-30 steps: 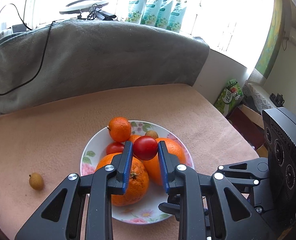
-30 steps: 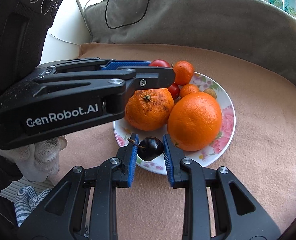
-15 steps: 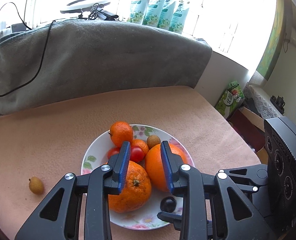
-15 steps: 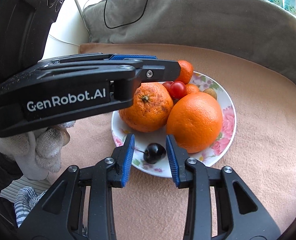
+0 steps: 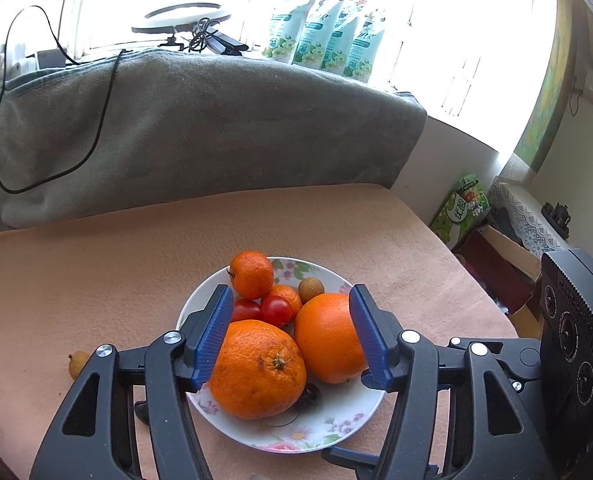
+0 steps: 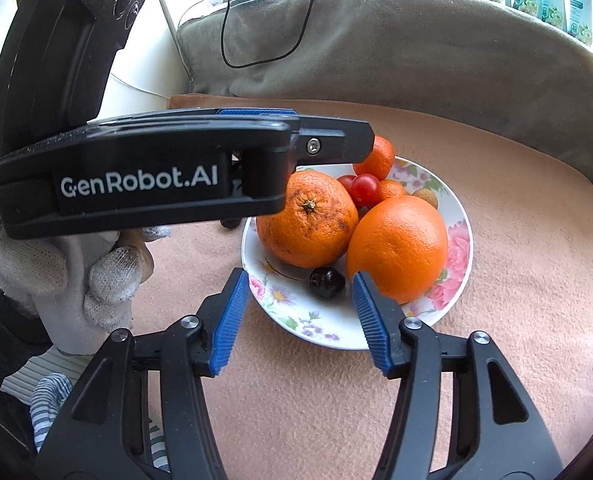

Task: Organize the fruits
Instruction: 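Lower the cherry and cherry tomato onto the plate and open both grippers, then move the right tool to the second dark cherry while the left tool moves to a brown round fruit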

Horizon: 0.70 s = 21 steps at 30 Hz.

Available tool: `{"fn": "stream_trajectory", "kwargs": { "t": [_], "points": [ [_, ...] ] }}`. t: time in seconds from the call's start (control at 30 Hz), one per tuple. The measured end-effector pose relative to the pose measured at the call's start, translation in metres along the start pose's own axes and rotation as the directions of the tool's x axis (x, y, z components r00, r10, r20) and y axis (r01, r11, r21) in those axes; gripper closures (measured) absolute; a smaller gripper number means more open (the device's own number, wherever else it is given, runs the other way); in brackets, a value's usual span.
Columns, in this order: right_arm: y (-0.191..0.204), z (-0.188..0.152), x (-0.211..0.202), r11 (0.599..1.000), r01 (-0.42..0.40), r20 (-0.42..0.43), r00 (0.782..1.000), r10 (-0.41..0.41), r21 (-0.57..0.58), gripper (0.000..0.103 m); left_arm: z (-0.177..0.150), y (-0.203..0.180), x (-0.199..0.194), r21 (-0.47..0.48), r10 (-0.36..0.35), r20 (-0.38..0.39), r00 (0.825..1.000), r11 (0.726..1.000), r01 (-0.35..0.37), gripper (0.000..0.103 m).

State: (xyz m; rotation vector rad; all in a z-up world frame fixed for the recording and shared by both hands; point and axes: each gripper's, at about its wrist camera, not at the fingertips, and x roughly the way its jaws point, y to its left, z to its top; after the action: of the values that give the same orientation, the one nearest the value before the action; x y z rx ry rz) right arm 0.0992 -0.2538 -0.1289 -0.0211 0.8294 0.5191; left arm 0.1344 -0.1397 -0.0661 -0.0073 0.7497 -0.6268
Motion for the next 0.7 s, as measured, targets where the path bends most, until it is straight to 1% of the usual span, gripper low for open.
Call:
{"fn": "stream_trajectory", "kwargs": {
  "t": [0.03,0.07,0.1,0.17,0.27,0.3,0.33,0.53,0.7],
  "points": [
    [0.001,0.0,-0.002,1.0,0.001,0.004,1.0,-0.001,-0.002,0.036,0.0,0.0,-0.001,-0.001,0.003,0.001,1.0,1.0,-0.003,0.042],
    [0.002,0.001,-0.002,1.0,0.001,0.008,1.0,-0.001,-0.005,0.034,0.0,0.0,-0.002,-0.002,0.006,0.001,1.0,1.0,-0.006,0.041],
    [0.003,0.001,-0.003,1.0,0.0,0.01,1.0,0.0,-0.007,0.034,0.0,0.001,-0.003,-0.003,0.008,0.003,1.0,1.0,-0.008,0.039],
    [0.004,0.002,-0.004,1.0,0.001,0.013,1.0,0.0,-0.009,0.034,0.0,0.002,-0.006,-0.002,0.016,0.004,1.0,1.0,-0.016,0.038],
    [0.006,0.001,-0.007,1.0,0.004,0.017,1.0,-0.004,-0.012,0.024,-0.001,0.005,-0.01,-0.006,0.026,0.009,1.0,1.0,-0.026,0.037],
    [0.006,0.0,-0.009,1.0,0.006,0.02,1.0,-0.006,-0.014,0.023,-0.001,0.006,-0.011,-0.008,0.03,0.01,1.0,1.0,-0.03,0.034],
    [0.008,0.0,-0.01,1.0,0.008,0.022,1.0,-0.008,-0.016,0.023,-0.001,0.006,-0.014,-0.009,0.034,0.012,0.999,0.999,-0.034,0.032],
    [0.016,0.002,-0.014,0.999,0.02,0.028,0.999,-0.019,-0.031,0.023,-0.004,0.017,-0.028,-0.011,0.056,0.027,0.998,0.998,-0.056,0.032],
    [0.032,0.014,-0.015,0.993,0.033,0.032,0.999,-0.03,-0.114,0.023,-0.006,0.041,-0.045,-0.026,0.093,0.04,0.995,0.995,-0.092,0.032]
  ]
}}
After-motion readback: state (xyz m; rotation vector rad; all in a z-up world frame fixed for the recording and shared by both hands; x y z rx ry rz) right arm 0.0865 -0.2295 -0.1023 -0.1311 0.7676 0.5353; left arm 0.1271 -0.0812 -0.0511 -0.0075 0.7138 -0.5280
